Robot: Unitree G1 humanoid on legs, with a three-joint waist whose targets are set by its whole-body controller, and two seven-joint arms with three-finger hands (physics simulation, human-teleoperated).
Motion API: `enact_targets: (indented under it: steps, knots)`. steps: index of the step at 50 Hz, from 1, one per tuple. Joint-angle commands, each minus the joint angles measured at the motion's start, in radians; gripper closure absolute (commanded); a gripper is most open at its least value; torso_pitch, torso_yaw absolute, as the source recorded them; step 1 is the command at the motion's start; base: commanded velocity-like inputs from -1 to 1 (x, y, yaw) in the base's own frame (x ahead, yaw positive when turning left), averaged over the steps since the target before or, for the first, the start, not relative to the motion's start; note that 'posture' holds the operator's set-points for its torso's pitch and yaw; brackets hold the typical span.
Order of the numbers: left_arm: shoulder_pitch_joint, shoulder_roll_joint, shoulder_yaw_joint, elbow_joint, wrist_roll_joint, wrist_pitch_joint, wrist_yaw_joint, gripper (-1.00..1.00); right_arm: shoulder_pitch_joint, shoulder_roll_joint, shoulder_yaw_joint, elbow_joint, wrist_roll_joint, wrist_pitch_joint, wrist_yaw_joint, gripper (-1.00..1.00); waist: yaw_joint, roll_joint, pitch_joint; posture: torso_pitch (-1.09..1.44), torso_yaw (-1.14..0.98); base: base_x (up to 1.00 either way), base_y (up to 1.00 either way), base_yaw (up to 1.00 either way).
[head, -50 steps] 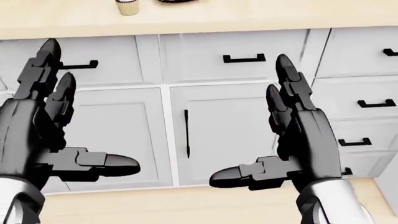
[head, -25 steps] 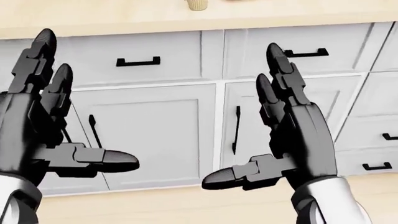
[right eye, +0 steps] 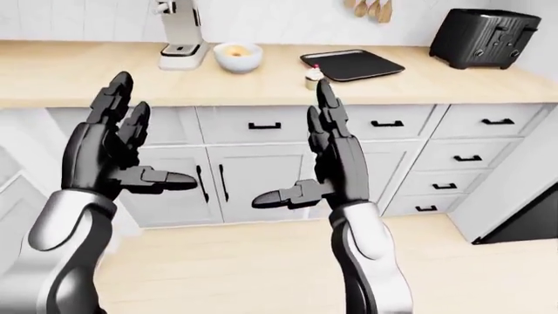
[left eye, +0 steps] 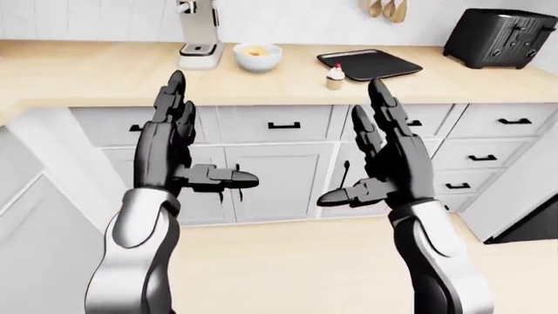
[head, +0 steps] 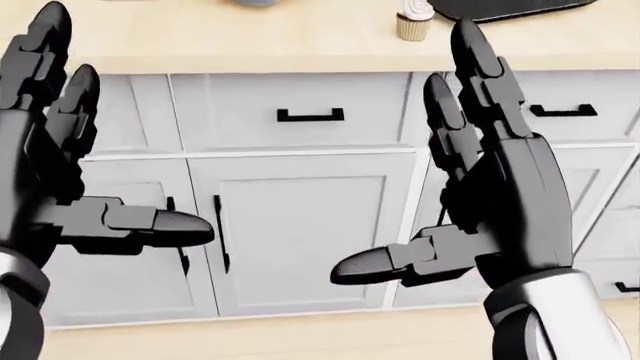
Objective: Pick up the bowl with donut and place it on the tray. Pick up the cupcake and place it on the tray.
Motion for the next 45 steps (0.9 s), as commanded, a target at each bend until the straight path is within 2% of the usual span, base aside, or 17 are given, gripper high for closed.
enact_targets:
  steps: [1,10,12,13,14,16,18,20,24,25,27,34,36,38,39,43,45]
  knots:
    - [-0.018,0.003,0.002,-0.017,-0.008,-0.025,-0.004,-1.00,-0.026,-0.013,-0.035,-0.019,0.017,-0.019,-0.015,-1.00,-0.004,0.014,-0.010,0.00,0.00,0.53,-0.17,0.00]
    - [-0.029,0.015,0.012,-0.032,-0.026,-0.002,0.008,-1.00,-0.033,-0.036,-0.048,-0.034,0.045,-0.019,-0.032,-1.00,0.016,-0.027,-0.004,0.00,0.00,0.54,-0.17,0.00]
    - [-0.034,0.017,0.013,-0.032,-0.027,0.000,0.008,-1.00,-0.033,-0.036,-0.045,-0.035,0.045,-0.018,-0.032,-1.00,0.018,-0.072,-0.012,0.00,0.00,0.54,-0.11,0.00]
    - [-0.032,0.019,0.019,-0.028,-0.030,-0.005,0.006,-1.00,-0.030,-0.036,-0.046,-0.033,0.045,-0.022,-0.032,-1.00,0.007,-0.122,-0.025,0.00,0.00,0.54,-0.09,0.00]
    - [-0.033,0.020,0.022,-0.029,-0.032,-0.004,0.006,-1.00,-0.030,-0.036,-0.046,-0.032,0.045,-0.022,-0.032,-1.00,0.004,-0.069,0.004,0.00,0.00,0.54,-0.04,0.00]
    - [-0.040,0.024,0.023,-0.036,-0.035,0.008,0.008,-1.00,-0.039,-0.038,-0.046,-0.039,0.045,-0.010,-0.035,-1.00,0.001,-0.084,-0.010,0.00,0.00,0.54,-0.04,0.00]
    - [-0.047,0.026,0.022,-0.040,-0.038,0.014,0.010,-1.00,-0.040,-0.040,-0.045,-0.039,0.044,-0.009,-0.033,-1.00,-0.001,-0.072,-0.018,0.00,0.00,0.54,0.00,0.00]
    - [-0.042,0.028,0.016,-0.037,-0.034,0.004,0.010,-1.00,-0.040,-0.039,-0.056,-0.036,0.054,0.012,-0.040,-1.00,-0.006,-0.061,-0.005,0.00,0.00,0.44,0.00,0.00]
    - [-0.037,0.025,0.021,-0.045,-0.036,0.009,0.010,-1.00,-0.037,-0.029,-0.068,-0.064,0.094,0.031,-0.036,-1.00,-0.009,-0.033,-0.037,0.00,0.00,0.12,0.21,0.00]
    - [-0.038,0.025,0.022,-0.049,-0.038,0.013,0.010,-1.00,-0.034,-0.037,-0.064,-0.065,0.093,0.029,-0.038,-1.00,0.005,-0.050,-0.037,0.00,0.00,0.00,1.00,0.00]
    - [-0.036,0.024,0.024,-0.050,-0.042,0.014,0.011,-1.00,-0.032,-0.040,-0.061,-0.063,0.096,0.022,-0.038,-1.00,0.018,-0.056,-0.024,0.00,0.00,0.00,1.00,0.00]
    - [-0.046,0.026,0.022,-0.061,-0.047,0.030,0.016,-1.00,-0.041,-0.050,-0.070,-0.080,0.117,0.037,-0.039,-1.00,0.066,-0.017,-0.030,0.00,0.00,0.00,1.00,0.00]
    - [-0.050,0.028,0.022,-0.060,-0.048,0.032,0.017,-1.00,-0.045,-0.053,-0.074,-0.091,0.123,0.047,-0.043,-1.00,0.077,0.036,-0.023,0.00,0.00,0.00,1.00,0.00]
    - [-0.062,0.032,0.027,-0.056,-0.051,0.037,0.017,-1.00,-0.059,-0.059,-0.089,-0.118,0.140,0.072,-0.057,-1.00,0.103,0.016,-0.008,0.00,0.00,0.00,1.00,0.00]
    - [-0.066,0.034,0.027,-0.056,-0.052,0.040,0.018,-1.00,-0.060,-0.062,-0.093,-0.123,0.146,0.076,-0.060,-1.00,0.112,0.027,-0.009,0.00,0.00,0.00,1.00,0.00]
    - [-0.093,0.042,0.028,-0.056,-0.056,0.059,0.023,-1.00,-0.078,-0.070,-0.110,-0.146,0.176,0.092,-0.079,-1.00,0.074,0.031,-0.027,0.00,0.00,0.00,0.55,0.00]
    - [-0.108,0.047,0.029,-0.058,-0.059,0.071,0.024,-1.00,-0.080,-0.077,-0.108,-0.147,0.182,0.095,-0.087,-1.00,0.046,0.040,-0.011,0.00,0.00,0.00,0.00,0.00]
